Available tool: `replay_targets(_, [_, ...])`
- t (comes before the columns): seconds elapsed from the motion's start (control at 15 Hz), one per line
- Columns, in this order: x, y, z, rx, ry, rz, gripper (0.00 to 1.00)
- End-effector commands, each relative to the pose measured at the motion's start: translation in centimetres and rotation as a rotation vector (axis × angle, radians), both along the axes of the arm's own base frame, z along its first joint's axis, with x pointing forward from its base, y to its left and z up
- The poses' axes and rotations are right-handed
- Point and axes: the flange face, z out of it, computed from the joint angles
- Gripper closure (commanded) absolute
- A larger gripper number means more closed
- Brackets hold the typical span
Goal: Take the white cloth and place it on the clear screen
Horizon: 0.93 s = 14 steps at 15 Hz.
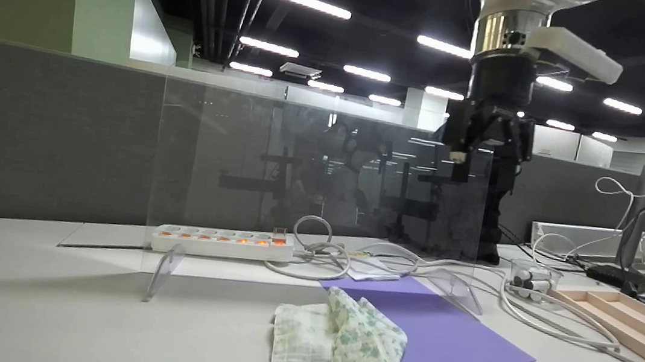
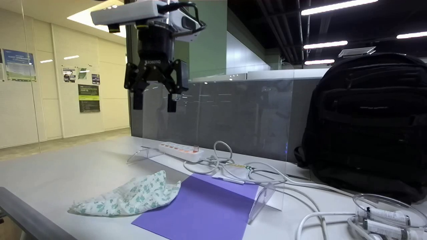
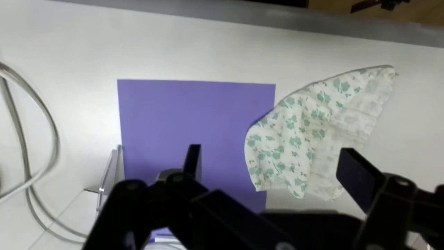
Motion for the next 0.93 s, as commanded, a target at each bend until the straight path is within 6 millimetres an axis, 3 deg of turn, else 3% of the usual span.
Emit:
replay_targets(0.0, [3.0,2.8,-2.1,-0.039,-0.098,-0.009,0.00])
replay_targets(0.33, [5.9,5.5,-6.1,-0.103,-0.156,-0.019,0.00])
replay_targets(0.4, [4.5,5.0,-5.2,-0.073,-0.162,0.023,0.00])
replay_targets(0.53, [5.0,5.6,-6.6,-0.089,-0.146,0.014,0.00])
replay_targets(0.73, [5.4,5.5,-6.7,-0.089,-0.146,0.009,0.00])
replay_targets(0.87, [5.7,6.7,-7.6,-0.052,-0.148,0.086,0.00])
